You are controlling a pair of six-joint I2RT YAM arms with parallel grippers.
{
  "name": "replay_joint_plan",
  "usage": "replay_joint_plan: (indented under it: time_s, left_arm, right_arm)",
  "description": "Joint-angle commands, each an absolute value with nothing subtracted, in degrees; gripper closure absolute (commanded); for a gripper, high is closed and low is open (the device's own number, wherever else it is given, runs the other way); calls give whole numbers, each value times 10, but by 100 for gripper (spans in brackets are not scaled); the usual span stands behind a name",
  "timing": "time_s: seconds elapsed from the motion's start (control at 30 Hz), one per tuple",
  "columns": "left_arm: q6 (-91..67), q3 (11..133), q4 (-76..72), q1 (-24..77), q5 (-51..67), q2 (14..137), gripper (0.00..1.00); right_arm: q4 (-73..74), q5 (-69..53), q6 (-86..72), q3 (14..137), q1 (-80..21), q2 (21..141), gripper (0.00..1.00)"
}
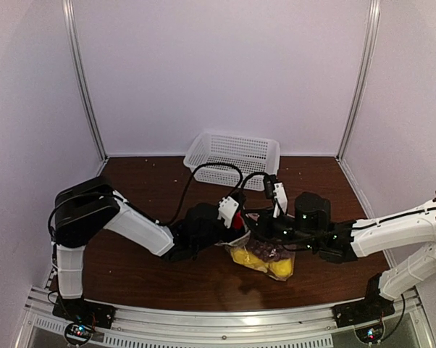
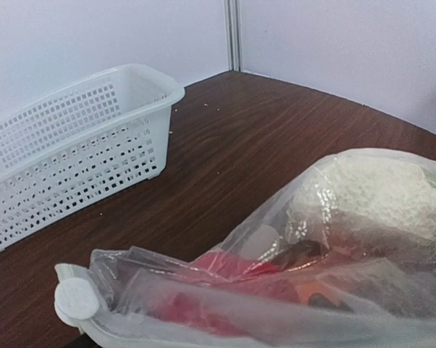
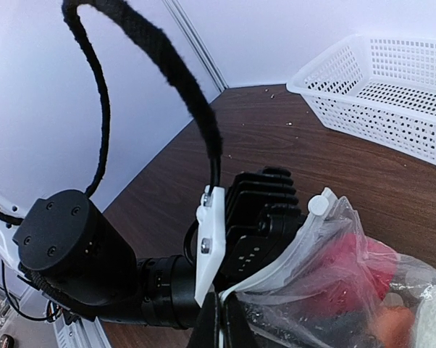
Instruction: Open the zip-top bag and remove the fake food
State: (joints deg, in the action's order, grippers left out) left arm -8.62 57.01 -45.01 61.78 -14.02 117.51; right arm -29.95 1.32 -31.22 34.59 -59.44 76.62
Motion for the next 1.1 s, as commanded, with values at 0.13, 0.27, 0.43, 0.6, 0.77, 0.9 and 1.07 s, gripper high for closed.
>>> replay_joint_plan:
  time_s: [0.13, 0.27, 0.43, 0.6, 0.77, 0.9, 1.07]
  left_arm:
    - [-90, 557, -417, 613, -133, 1186, 44]
    - [-71, 537, -427, 614, -110, 1138, 54]
    - [-32, 498, -445, 627, -83, 1066, 58]
    - [-24, 460, -467, 632, -38, 1012, 59]
    - [-25, 417, -510, 632, 35, 967, 59]
    - [-28, 401, -503, 631, 64, 922, 59]
    - [-38, 416, -469, 605, 66, 873, 59]
  right_arm:
    - [-308, 31, -324, 332, -595, 755, 100]
    - [-302, 44, -325, 331, -594, 753, 100]
    - [-294, 56, -325, 333, -592, 752, 100]
    - [-299, 56, -327, 330, -588, 754, 100]
    - [-297, 60, -326, 325, -585, 743, 100]
    - [-287, 72, -324, 312, -577, 720, 100]
    - [-282, 75, -325, 290, -562, 693, 100]
